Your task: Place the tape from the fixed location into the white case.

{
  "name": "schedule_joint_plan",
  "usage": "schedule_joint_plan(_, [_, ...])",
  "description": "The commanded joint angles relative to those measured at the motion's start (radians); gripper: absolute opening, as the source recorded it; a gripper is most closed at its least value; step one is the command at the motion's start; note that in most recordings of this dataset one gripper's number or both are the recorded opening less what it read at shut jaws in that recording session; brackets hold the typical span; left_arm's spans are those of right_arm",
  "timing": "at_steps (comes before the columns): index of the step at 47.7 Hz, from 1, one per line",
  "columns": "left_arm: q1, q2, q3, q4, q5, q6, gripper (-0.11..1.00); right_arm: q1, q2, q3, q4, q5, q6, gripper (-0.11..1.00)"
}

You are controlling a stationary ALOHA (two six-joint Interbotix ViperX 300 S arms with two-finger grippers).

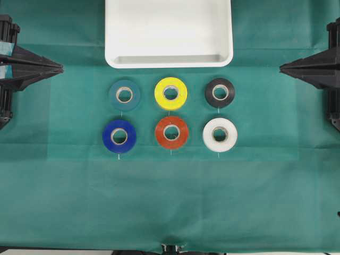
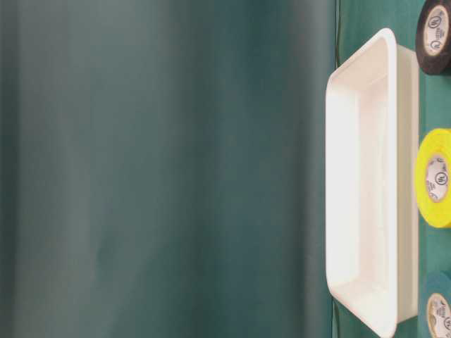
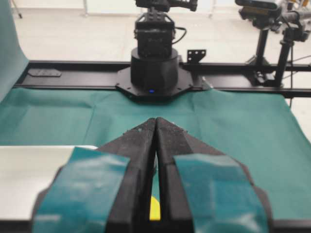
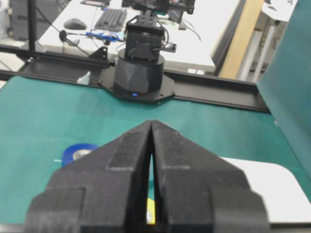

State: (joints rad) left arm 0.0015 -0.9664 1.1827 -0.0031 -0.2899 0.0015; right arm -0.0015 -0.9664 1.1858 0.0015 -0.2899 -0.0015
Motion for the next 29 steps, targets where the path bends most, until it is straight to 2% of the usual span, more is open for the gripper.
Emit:
schedule_joint_plan(1, [-0.002,0.002,-0.032,-0.003,0.020,0.008,0.02,0.005,0.008,-0.034,0.002,-0.006,0.003,0.00])
schedule_joint_plan(29, [-0.005,0.005,-0.034,-0.005,0.075,0.015,0.02,0.005,0.028,-0.038,0.000,0.000,0.015,0.00])
